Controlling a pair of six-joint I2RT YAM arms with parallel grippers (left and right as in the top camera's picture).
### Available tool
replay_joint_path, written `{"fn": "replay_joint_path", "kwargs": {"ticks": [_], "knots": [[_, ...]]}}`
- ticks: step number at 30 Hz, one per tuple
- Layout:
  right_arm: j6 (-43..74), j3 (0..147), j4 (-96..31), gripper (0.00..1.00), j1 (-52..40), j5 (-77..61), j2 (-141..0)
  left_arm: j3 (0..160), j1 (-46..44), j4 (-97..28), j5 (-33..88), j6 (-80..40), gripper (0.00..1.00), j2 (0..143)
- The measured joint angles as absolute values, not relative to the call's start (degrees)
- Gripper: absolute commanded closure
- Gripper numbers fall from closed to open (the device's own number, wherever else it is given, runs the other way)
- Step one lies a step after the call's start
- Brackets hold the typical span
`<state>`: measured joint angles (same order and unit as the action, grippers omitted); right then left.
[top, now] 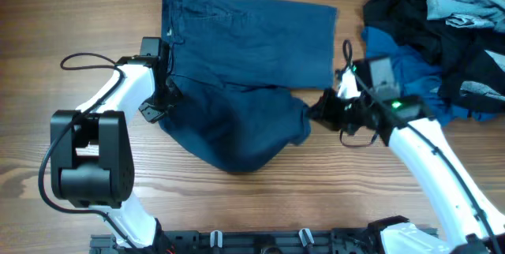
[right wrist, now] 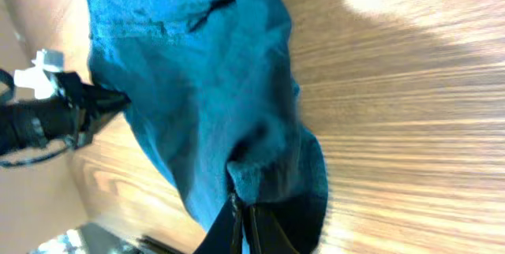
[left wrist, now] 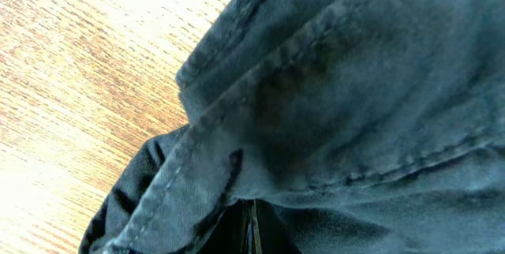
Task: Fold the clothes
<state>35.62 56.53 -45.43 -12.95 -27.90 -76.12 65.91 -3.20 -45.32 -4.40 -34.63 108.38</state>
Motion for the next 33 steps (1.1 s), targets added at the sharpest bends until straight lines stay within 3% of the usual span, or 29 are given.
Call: {"fn": "replay_joint_path", "kwargs": {"ticks": [4,8,12,15,24,29,33], "knots": [[30.7,64.5,-51.6,0.96,-13.0,-26.1,-76.0,65.9,-3.2,-45.3,-4.4,-34.6,0.96,108.4],[27.6,65.6,-49.6,0.95,-13.0,-26.4,-76.0,65.9,-3.2,-45.3,-4.4,-34.6,0.96,108.4],[27.7,65.9,-52.6,0.78,-13.0,-26.1,-76.0,65.9,-3.2,-45.3,-4.4,-34.6,0.96,108.4],[30.7,65.7,-58.0,0.74,-13.0,-24.1,-76.0,65.9,-3.2,-45.3,-4.4,-34.7,0.96,108.4],[27.7,48.1,-58.4,0.73,-14.5,-32.6,-74.5,65.9,-3.2,-45.3,-4.5,-34.6,0.96,108.4],[33.0,33.6,-48.2,0.73,-18.6,-37.3,-69.3,65.9,-3.2,-45.3,-4.6,-34.6,0.96,108.4],[41.3,24.1,-32.8,0.67,-20.0,-39.4,-68.8,65.9,-3.2,-45.3,-4.6,-34.6,0.96,108.4]]}}
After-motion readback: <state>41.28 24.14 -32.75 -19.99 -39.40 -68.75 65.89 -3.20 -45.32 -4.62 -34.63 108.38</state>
